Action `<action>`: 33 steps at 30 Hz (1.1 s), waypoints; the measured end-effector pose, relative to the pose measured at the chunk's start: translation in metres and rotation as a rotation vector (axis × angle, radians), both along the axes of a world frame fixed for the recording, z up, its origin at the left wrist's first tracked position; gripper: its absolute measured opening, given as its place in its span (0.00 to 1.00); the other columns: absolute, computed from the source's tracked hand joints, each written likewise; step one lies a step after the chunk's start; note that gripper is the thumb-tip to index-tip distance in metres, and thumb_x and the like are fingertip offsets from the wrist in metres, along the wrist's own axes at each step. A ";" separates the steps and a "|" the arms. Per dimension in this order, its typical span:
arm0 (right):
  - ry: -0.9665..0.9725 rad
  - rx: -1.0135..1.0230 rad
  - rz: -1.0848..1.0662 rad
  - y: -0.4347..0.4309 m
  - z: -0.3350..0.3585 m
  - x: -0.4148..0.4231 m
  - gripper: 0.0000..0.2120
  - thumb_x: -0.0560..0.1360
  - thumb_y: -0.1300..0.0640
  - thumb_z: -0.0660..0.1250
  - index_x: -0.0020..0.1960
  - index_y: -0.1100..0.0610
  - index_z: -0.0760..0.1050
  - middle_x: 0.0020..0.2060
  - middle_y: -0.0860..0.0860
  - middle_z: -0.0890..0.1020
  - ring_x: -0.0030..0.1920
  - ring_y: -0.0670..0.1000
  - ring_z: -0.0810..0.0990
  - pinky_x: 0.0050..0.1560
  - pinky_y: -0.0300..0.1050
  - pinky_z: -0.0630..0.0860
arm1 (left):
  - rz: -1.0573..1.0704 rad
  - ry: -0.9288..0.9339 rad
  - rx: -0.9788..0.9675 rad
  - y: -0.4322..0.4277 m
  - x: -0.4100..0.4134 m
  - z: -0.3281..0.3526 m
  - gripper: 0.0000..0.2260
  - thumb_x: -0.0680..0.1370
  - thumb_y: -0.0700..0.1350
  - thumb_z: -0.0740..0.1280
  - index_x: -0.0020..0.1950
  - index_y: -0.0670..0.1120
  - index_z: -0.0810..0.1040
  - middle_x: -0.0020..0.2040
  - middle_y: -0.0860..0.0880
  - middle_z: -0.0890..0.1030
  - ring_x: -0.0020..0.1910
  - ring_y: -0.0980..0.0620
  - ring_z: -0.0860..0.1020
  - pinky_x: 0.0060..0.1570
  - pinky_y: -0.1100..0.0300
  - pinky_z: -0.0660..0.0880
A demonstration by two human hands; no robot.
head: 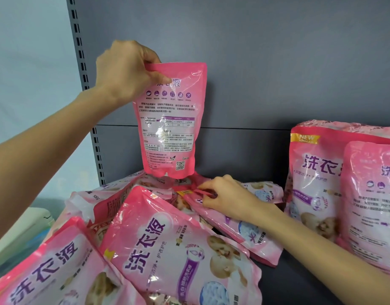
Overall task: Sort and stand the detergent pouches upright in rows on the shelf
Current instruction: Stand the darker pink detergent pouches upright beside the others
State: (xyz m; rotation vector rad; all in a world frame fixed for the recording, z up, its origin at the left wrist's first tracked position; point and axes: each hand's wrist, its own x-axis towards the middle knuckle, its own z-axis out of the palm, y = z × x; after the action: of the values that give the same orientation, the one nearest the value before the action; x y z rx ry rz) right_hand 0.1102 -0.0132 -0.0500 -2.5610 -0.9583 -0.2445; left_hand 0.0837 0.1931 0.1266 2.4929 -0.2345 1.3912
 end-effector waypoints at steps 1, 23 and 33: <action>-0.016 -0.013 -0.016 0.002 0.001 0.000 0.11 0.74 0.52 0.64 0.47 0.58 0.80 0.34 0.56 0.80 0.34 0.58 0.77 0.37 0.51 0.76 | 0.004 -0.003 0.002 0.000 -0.001 0.001 0.13 0.69 0.56 0.72 0.46 0.48 0.82 0.37 0.51 0.78 0.39 0.50 0.75 0.40 0.55 0.70; -0.282 0.087 -0.347 -0.045 0.108 0.036 0.11 0.71 0.69 0.61 0.47 0.62 0.79 0.44 0.59 0.80 0.48 0.61 0.78 0.49 0.44 0.73 | -0.060 0.042 -0.029 -0.027 0.006 0.003 0.12 0.69 0.56 0.72 0.44 0.49 0.82 0.39 0.50 0.81 0.42 0.48 0.77 0.41 0.56 0.70; -0.223 -0.148 -0.542 -0.085 0.145 0.037 0.12 0.72 0.66 0.64 0.52 0.54 0.78 0.51 0.54 0.80 0.53 0.57 0.78 0.53 0.47 0.76 | -0.093 0.139 -0.041 -0.049 0.020 -0.016 0.09 0.69 0.56 0.72 0.42 0.52 0.81 0.37 0.52 0.78 0.40 0.50 0.74 0.40 0.58 0.66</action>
State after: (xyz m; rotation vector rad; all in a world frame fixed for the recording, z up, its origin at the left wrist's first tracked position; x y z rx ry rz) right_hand 0.1474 -0.0981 0.0953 -2.9333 -0.3353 -0.6391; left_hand 0.1032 0.1437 0.1104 2.4984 -0.2857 1.1700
